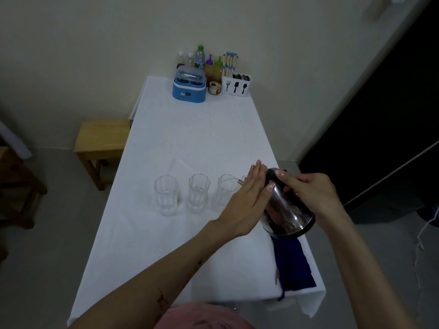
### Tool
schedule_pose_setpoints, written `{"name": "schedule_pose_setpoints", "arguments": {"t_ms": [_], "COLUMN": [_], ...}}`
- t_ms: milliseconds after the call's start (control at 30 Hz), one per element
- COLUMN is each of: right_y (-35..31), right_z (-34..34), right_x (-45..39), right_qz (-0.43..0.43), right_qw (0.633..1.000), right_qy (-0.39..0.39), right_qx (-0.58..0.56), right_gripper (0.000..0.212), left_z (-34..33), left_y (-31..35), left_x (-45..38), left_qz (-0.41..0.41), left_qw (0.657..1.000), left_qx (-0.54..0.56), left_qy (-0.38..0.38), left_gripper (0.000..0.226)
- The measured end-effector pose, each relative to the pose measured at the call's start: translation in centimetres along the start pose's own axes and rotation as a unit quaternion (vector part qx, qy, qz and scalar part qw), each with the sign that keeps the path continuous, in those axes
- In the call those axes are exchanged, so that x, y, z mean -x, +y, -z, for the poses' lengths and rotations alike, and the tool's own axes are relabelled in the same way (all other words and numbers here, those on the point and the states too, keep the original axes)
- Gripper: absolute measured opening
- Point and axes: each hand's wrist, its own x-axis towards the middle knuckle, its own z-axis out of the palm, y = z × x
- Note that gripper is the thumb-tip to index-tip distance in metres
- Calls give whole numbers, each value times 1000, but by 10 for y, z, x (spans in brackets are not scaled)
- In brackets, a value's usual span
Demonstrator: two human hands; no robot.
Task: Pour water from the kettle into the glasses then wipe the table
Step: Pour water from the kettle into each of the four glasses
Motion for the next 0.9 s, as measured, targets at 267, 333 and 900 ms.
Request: {"name": "schedule_pose_setpoints", "arguments": {"t_ms": [267,333,900], "right_y": [-1,2,36], "right_z": [2,0,-25], "right_x": [6,7,10], "right_qz": [11,5,-43], "right_qw": [1000,1000,998], "right_qy": [10,14,28], "right_qx": [8,5,-20], "right_gripper": [47,47,46], "left_z": [-1,-2,-2], "left_y": [1,-1,-26], "left_x": [0,0,2], "left_qz": [-5,-5,13], "left_qw": [1000,1000,998], "left_qx": [-10,-9,-38], "left_qy": [-4,-6,-50], "left_gripper": [57,58,59]}}
